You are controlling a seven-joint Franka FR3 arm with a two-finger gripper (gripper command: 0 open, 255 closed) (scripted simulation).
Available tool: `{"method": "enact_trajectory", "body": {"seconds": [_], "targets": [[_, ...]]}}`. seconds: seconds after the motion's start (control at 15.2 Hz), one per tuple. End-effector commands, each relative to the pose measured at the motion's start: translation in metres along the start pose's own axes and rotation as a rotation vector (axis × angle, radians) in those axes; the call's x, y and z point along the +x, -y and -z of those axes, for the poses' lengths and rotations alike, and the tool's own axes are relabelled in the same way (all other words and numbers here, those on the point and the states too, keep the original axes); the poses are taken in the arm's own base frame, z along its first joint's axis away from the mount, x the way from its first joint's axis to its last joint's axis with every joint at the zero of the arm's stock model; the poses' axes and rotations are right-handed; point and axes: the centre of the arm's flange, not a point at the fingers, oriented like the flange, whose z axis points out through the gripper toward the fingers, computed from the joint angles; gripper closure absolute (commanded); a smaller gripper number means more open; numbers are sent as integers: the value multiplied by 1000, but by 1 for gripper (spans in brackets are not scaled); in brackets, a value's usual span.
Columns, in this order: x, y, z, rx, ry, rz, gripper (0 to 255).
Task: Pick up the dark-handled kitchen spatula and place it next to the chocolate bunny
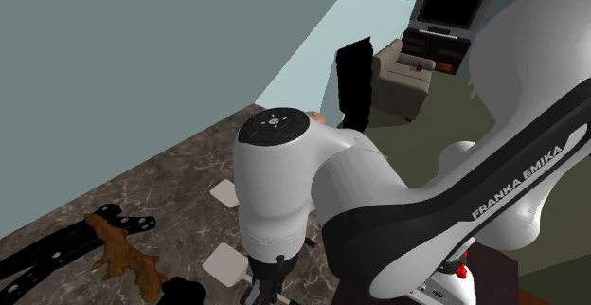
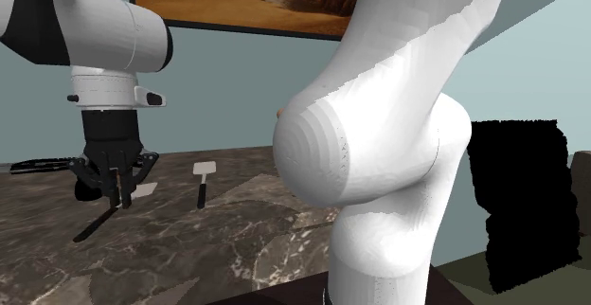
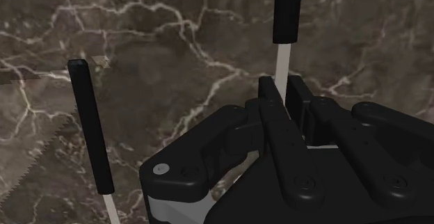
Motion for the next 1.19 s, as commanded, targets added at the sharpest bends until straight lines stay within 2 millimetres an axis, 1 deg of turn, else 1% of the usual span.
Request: {"method": "enact_trajectory", "body": {"seconds": [0.0,0.33,0.53,0.59,1.12], "targets": [[0,0,0,0,0,0,0],[0,0,0,0,0,0,0],[0,0,40,0,0,0,0],[0,0,50,0,0,0,0],[0,0,50,0,0,0,0]]}}
